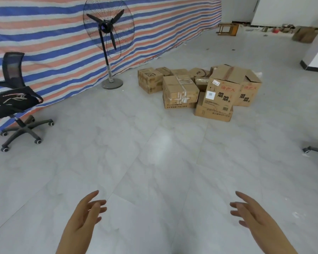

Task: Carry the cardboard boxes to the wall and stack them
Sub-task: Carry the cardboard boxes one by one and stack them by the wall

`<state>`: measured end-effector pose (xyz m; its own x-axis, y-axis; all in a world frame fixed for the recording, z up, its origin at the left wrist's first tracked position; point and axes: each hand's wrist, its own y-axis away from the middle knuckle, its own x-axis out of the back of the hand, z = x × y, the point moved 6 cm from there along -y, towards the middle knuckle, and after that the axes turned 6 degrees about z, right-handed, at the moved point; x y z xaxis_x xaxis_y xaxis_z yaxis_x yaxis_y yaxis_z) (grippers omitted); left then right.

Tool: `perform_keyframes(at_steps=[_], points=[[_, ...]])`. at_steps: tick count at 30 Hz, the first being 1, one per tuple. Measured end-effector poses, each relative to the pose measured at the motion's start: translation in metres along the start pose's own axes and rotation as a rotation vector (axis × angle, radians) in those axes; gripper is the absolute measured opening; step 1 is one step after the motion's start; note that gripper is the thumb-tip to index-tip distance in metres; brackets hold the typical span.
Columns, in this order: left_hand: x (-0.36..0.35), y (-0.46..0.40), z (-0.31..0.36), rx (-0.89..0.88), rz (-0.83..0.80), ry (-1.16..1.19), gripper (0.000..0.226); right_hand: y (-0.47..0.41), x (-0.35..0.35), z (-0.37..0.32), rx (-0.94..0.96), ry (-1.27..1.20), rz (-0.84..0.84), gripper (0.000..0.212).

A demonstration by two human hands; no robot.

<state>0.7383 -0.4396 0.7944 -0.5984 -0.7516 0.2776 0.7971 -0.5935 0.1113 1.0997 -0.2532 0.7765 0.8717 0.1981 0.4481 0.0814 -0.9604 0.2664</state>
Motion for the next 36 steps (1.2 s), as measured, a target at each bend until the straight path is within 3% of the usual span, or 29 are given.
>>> perform_keyframes(at_steps=[6,10,16,19,21,24,26,29,36], points=[[-0.062,-0.103,0.028,-0.015,-0.005,-0.015,0.031,-0.135,-0.027,-0.078,0.086,0.049,-0.115,0.027],[-0.072,-0.172,0.017,0.067,0.067,0.02,0.028,-0.207,-0.075,-0.107,0.066,0.044,-0.164,0.029],[-0.071,-0.315,0.026,0.137,0.107,0.037,0.028,-0.311,-0.154,-0.157,0.011,-0.028,-0.122,0.029],[-0.072,-0.401,0.063,0.086,0.074,-0.004,0.026,-0.357,-0.189,-0.204,0.005,-0.072,-0.081,0.025],[-0.08,-0.461,0.083,0.035,0.025,-0.055,0.025,-0.39,-0.208,-0.232,0.043,-0.065,-0.058,0.04],[-0.106,-0.537,0.109,-0.026,-0.086,-0.176,0.022,-0.435,-0.231,-0.261,0.052,-0.041,-0.062,0.02],[-0.131,-0.577,0.126,-0.051,-0.135,-0.195,0.018,-0.468,-0.243,-0.272,0.037,-0.031,-0.052,0.027],[-0.169,-0.627,0.138,-0.045,-0.169,-0.19,0.044,-0.52,-0.261,-0.279,0.003,-0.026,-0.053,0.026],[-0.247,-0.732,0.148,0.072,-0.141,-0.153,0.046,-0.68,-0.284,-0.316,-0.028,0.0,-0.102,0.028]])
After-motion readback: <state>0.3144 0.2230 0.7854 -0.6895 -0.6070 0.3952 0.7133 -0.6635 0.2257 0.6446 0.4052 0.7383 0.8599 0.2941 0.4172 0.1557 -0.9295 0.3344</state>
